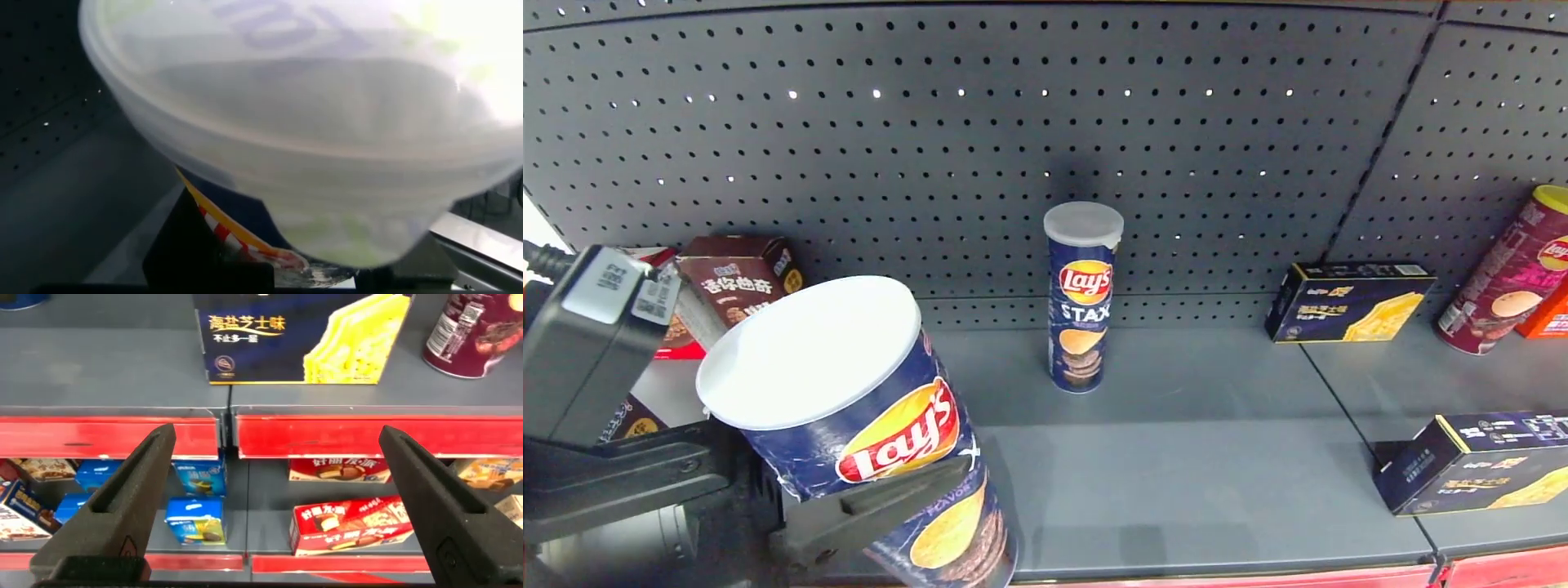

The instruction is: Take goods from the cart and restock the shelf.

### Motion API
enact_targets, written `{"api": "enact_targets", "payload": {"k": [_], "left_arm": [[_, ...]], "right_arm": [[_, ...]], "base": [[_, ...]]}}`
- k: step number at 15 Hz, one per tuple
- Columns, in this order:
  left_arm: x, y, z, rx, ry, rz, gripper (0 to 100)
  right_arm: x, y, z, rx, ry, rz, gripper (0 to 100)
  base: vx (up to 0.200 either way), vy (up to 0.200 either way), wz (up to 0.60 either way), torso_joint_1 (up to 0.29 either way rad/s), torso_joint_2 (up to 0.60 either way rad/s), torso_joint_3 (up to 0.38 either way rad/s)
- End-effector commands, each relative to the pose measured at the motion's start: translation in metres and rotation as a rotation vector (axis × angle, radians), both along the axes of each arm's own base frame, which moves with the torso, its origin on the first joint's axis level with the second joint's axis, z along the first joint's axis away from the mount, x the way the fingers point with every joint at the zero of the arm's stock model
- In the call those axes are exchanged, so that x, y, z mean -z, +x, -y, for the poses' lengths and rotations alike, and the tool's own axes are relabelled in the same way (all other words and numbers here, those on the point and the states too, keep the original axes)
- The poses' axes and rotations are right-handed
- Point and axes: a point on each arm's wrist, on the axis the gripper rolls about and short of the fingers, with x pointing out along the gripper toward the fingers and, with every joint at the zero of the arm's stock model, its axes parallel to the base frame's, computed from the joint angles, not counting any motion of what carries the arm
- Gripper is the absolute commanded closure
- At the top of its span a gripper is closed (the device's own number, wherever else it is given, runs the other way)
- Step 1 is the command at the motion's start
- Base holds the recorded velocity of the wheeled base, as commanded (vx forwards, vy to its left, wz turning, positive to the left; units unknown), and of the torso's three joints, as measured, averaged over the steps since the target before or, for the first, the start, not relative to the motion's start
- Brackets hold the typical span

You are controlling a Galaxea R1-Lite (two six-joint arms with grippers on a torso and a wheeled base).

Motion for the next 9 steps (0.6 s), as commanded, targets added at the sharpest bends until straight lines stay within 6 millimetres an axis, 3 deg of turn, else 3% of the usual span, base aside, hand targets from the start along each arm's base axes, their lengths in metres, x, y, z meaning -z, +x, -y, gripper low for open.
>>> {"api": "enact_targets", "payload": {"k": [1, 8, 9], "left_arm": [[-0.001, 0.002, -0.002, -0.018, -0.002, 0.003, 100], [0.001, 0.002, -0.009, -0.056, -0.002, 0.003, 100], [0.002, 0.003, -0.013, -0.073, 0.0, 0.001, 100]], "right_arm": [[0.0, 0.0, 0.0, -0.001, 0.0, -0.001, 0], [0.0, 0.0, 0.0, -0.003, 0.0, -0.004, 0], [-0.01, -0.001, 0.0, -0.03, -0.011, 0.016, 0]], "base": [[0.0, 0.0, 0.0, 0.0, 0.0, 0.0], [0.0, 0.0, 0.0, 0.0, 0.0, 0.0], [0.0, 0.0, 0.0, 0.0, 0.0, 0.0]]}}
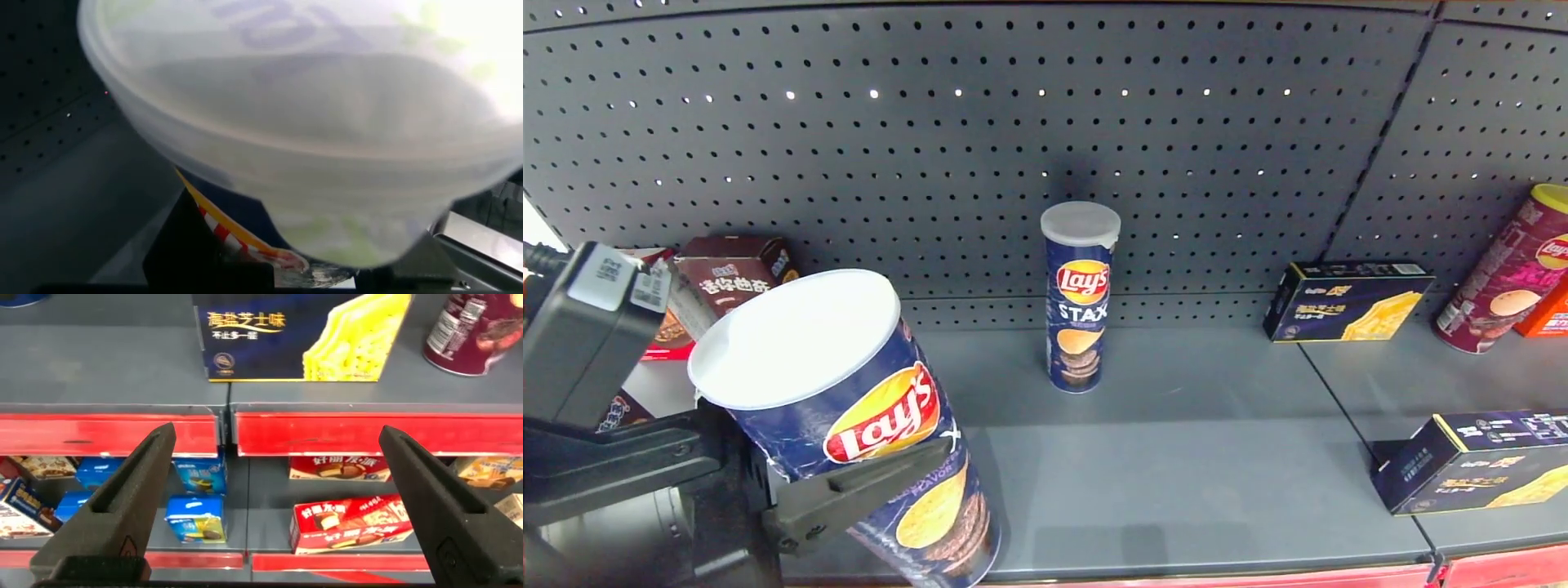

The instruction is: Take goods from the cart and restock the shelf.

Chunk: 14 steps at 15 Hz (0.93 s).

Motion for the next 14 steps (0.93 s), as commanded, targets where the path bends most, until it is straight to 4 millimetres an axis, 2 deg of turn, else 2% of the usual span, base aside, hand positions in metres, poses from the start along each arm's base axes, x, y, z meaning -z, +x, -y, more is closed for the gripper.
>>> {"api": "enact_targets", "payload": {"k": [1, 2, 3, 4, 8, 9, 10, 12, 13, 14], "left_arm": [[-0.005, -0.001, -0.007, -0.027, -0.017, 0.017, 100], [-0.01, 0.0, -0.007, -0.016, -0.026, 0.028, 100], [-0.011, 0.001, -0.006, -0.007, -0.028, 0.03, 100], [-0.011, 0.007, -0.007, -0.02, -0.026, 0.023, 100], [-0.008, 0.01, -0.008, -0.018, -0.018, 0.011, 100], [-0.008, 0.01, -0.008, -0.017, -0.018, 0.01, 100], [-0.005, 0.01, -0.008, -0.014, -0.015, 0.001, 100], [-0.003, 0.01, -0.008, -0.014, -0.011, -0.004, 100], [-0.004, 0.01, -0.008, -0.017, -0.014, 0.0, 100], [-0.004, 0.01, -0.008, -0.017, -0.014, 0.0, 100]], "right_arm": [[-0.065, 0.007, -0.001, -0.068, -0.008, 0.008, 0], [-0.084, 0.028, -0.002, -0.117, -0.011, -0.072, 0], [-0.093, 0.03, -0.002, -0.166, -0.017, -0.015, 0], [-0.102, 0.04, -0.004, -0.235, -0.033, 0.018, 0], [-0.123, 0.071, -0.016, -0.399, -0.061, -0.016, 0], [-0.124, 0.072, -0.017, -0.408, -0.061, -0.016, 0], [-0.136, 0.085, -0.031, -0.567, -0.06, -0.009, 0], [-0.146, 0.096, -0.044, -0.668, -0.064, -0.028, 0], [-0.152, 0.109, -0.056, -0.743, -0.068, -0.06, 0], [-0.152, 0.109, -0.056, -0.743, -0.068, -0.06, 0]], "base": [[0.0, 0.0, 0.0, 0.0, 0.0, 0.0], [0.0, 0.0, 0.0, 0.0, 0.0, 0.0], [0.0, 0.0, 0.0, 0.0, 0.0, 0.0], [0.0, 0.0, 0.0, 0.0, 0.0, 0.0], [0.0, 0.0, 0.0, 0.0, 0.0, 0.0], [0.0, 0.0, 0.0, 0.0, 0.0, 0.0], [0.0, 0.0, 0.0, 0.0, 0.0, 0.0], [0.0, 0.0, 0.0, 0.0, 0.0, 0.0], [0.0, 0.0, 0.0, 0.0, 0.0, 0.0], [0.0, 0.0, 0.0, 0.0, 0.0, 0.0]]}}
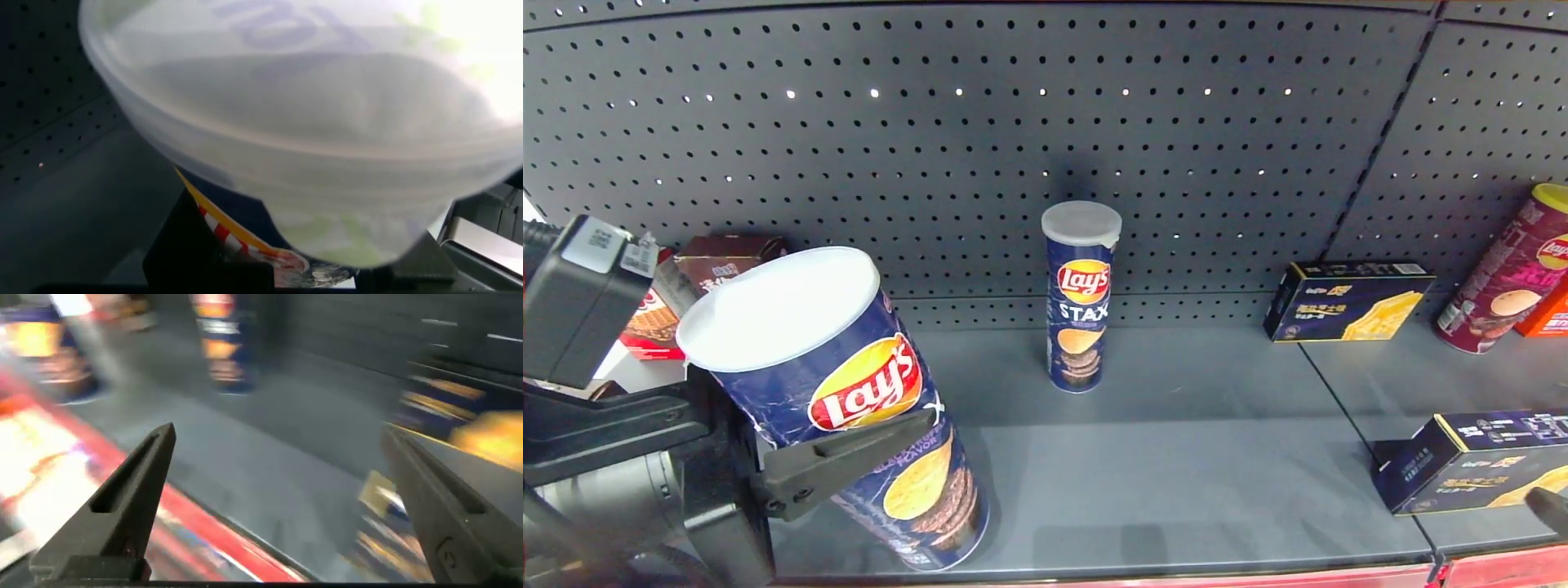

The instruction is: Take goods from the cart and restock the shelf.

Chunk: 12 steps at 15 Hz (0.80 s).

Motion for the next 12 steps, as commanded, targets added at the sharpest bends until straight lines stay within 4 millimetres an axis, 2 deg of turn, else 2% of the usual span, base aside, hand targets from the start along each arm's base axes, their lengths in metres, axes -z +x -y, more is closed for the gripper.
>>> {"api": "enact_targets", "payload": {"k": [1, 2, 4, 5, 8, 12], "left_arm": [[0.0, 0.0, 0.0, 0.0, 0.0, 0.0, 100], [0.001, 0.002, -0.002, -0.014, 0.0, -0.004, 100], [0.001, 0.003, -0.004, -0.022, 0.0, -0.004, 100], [0.001, 0.003, -0.004, -0.014, -0.001, -0.005, 100], [0.001, 0.004, -0.006, -0.025, -0.002, -0.01, 100], [0.002, 0.005, -0.009, -0.024, -0.002, -0.014, 100]], "right_arm": [[-0.005, 0.036, -0.028, -0.111, -0.052, -0.095, 0], [-0.007, 0.052, -0.041, -0.16, -0.059, -0.107, 0], [-0.009, 0.066, -0.053, -0.186, -0.061, -0.104, 0], [-0.013, 0.08, -0.063, -0.188, -0.066, -0.107, 0], [-0.016, 0.101, -0.08, -0.157, -0.079, -0.121, 0], [-0.017, 0.118, -0.089, -0.139, -0.082, -0.129, 0]], "base": [[0.0, 0.0, 0.0, 0.0, 0.0, 0.0], [0.0, 0.0, 0.0, 0.0, 0.0, 0.0], [0.0, 0.0, 0.0, 0.0, 0.0, 0.0], [0.0, 0.0, 0.0, 0.0, 0.0, 0.0], [0.0, 0.0, 0.0, 0.0, 0.0, 0.0], [0.0, 0.0, 0.0, 0.0, 0.0, 0.0]]}}
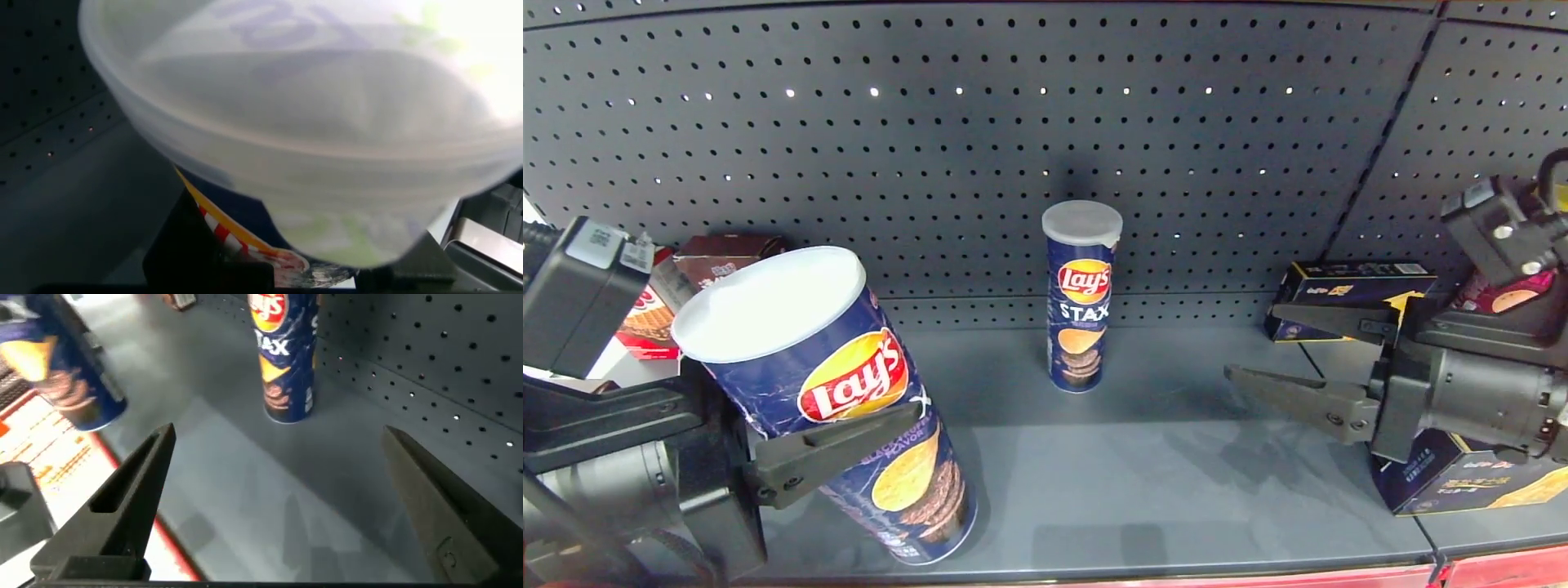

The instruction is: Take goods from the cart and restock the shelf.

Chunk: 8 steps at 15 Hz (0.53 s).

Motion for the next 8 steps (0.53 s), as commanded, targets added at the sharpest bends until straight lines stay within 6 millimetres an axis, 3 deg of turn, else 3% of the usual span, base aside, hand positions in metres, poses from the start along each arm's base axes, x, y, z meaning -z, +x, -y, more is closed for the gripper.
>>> {"api": "enact_targets", "payload": {"k": [1, 5, 8], "left_arm": [[0.0, 0.0, 0.0, 0.001, 0.0, 0.0, 100], [0.0, 0.0, 0.0, 0.001, 0.0, -0.001, 100], [-0.001, 0.0, 0.0, -0.001, -0.002, 0.001, 100]], "right_arm": [[0.008, 0.017, -0.01, 0.012, -0.028, -0.04, 0], [0.015, 0.034, -0.022, -0.033, -0.041, -0.073, 0], [0.017, 0.055, -0.025, -0.096, -0.071, 0.015, 0]], "base": [[0.0, 0.0, 0.0, 0.0, 0.0, 0.0], [0.0, 0.0, 0.0, 0.0, 0.0, 0.0], [0.0, 0.0, 0.0, 0.0, 0.0, 0.0]]}}
